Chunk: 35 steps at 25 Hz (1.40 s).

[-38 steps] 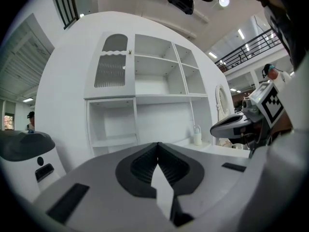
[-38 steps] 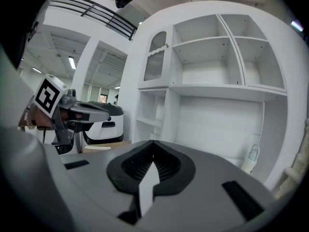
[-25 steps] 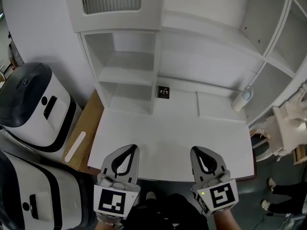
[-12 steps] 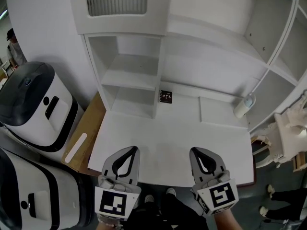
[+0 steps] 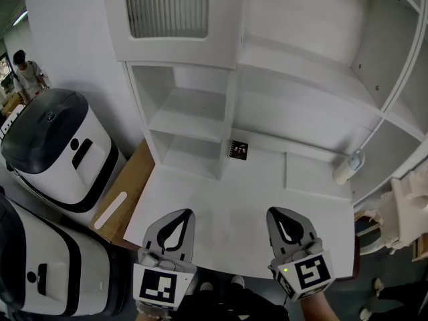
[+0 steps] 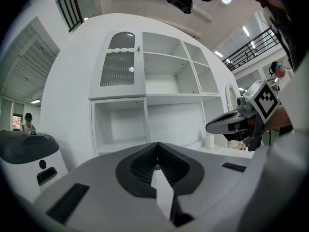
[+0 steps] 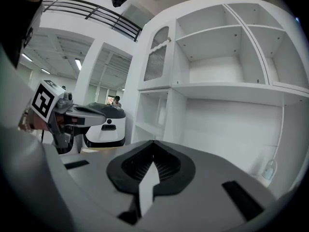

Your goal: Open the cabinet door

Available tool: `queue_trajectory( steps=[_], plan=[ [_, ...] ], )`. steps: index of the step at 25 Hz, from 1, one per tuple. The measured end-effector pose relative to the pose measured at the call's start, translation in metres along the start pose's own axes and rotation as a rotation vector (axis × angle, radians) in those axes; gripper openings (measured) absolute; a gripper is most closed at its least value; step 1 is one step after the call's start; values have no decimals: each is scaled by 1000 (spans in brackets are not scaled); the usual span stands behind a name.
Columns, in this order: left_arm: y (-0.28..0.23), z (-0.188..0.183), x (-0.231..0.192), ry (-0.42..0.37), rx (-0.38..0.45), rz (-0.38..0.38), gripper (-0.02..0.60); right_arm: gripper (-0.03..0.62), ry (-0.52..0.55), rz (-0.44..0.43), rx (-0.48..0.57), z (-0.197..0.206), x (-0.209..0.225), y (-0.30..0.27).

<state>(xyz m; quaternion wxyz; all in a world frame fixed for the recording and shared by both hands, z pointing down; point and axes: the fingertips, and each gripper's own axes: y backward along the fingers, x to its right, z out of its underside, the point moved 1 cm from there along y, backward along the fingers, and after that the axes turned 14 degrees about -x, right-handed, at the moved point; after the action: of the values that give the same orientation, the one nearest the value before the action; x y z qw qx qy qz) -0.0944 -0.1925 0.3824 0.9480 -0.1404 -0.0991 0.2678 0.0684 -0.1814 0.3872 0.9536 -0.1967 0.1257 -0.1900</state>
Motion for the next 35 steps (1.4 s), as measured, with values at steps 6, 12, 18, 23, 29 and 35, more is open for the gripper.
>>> queue_trajectory(
  steps=[6, 12, 18, 23, 29, 35],
  plan=[
    [-6, -12, 3, -6, 9, -48, 0, 0, 26, -32, -5, -9, 16, -7],
    [-10, -23, 9, -18, 25, -77, 0, 0, 62, -74, 37, -22, 24, -12],
    [-12, -34, 11, -32, 47, -84, 0, 0, 96, -105, 71, -30, 26, -15],
    [-15, -42, 11, -48, 62, -82, 0, -2, 113, -105, 99, -40, 31, -14],
    [-18, -58, 5, -58, 87, -78, 0, -1, 124, -114, 120, -57, 38, -14],
    [-23, -80, 1, -100, 117, -72, 0, 0, 138, -137, 142, -77, 39, -16]
  ],
)
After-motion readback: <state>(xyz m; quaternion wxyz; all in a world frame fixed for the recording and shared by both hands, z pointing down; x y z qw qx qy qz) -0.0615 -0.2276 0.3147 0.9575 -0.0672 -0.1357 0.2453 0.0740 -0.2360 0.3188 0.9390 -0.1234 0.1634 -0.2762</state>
